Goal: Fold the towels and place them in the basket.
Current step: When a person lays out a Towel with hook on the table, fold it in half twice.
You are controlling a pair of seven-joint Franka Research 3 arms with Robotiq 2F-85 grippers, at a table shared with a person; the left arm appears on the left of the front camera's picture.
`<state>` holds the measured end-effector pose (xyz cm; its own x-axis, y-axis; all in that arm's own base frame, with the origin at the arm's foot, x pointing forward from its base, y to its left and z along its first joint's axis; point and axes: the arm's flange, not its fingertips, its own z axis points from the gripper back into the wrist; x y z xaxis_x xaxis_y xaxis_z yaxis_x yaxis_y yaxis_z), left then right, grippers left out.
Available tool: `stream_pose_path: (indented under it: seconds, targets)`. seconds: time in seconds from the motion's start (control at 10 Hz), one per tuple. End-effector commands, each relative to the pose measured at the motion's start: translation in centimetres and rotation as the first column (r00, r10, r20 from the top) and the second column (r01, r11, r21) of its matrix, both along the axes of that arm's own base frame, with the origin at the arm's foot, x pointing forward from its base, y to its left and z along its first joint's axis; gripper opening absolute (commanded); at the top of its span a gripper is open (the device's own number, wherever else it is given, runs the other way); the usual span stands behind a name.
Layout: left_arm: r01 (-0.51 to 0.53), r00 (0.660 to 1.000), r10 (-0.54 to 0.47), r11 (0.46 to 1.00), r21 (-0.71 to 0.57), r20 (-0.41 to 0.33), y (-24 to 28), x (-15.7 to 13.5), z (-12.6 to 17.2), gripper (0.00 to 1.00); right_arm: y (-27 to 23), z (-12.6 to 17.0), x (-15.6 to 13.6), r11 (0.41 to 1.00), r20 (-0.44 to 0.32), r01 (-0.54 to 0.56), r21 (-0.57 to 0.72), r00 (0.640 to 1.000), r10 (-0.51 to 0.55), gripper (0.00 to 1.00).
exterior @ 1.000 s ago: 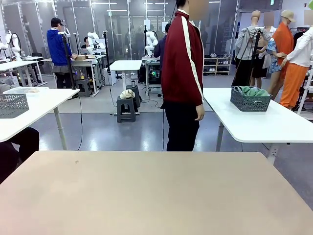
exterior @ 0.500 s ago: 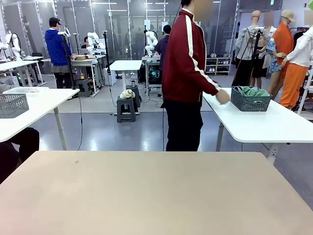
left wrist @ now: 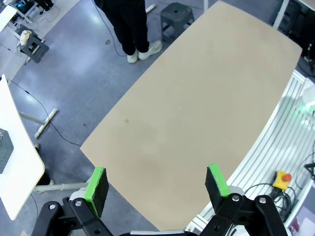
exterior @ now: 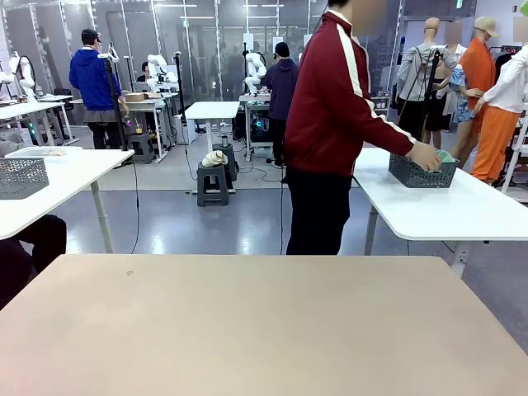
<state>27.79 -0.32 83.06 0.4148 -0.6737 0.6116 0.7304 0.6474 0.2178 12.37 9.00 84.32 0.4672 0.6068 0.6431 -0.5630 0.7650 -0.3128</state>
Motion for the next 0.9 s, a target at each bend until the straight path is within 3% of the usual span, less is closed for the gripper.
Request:
stream_pose_path:
  seconds: [0.0, 0.8]
  targets:
    - [0.006, 1.000, -0.006, 1.000, -0.005, 0.002, 0.01, -0.03, 0.04, 1.00, -0.08, 0.13, -0.56, 1.000, 0.009, -0.004, 0.002, 1.000, 0.004, 1.00]
    - [0.006, 1.000, -0.006, 1.000, -0.005, 0.002, 0.01, -0.03, 0.04, 1.00, -0.08, 0.13, -0.56, 1.000, 0.009, -0.004, 0.002, 1.000, 0.004, 1.00]
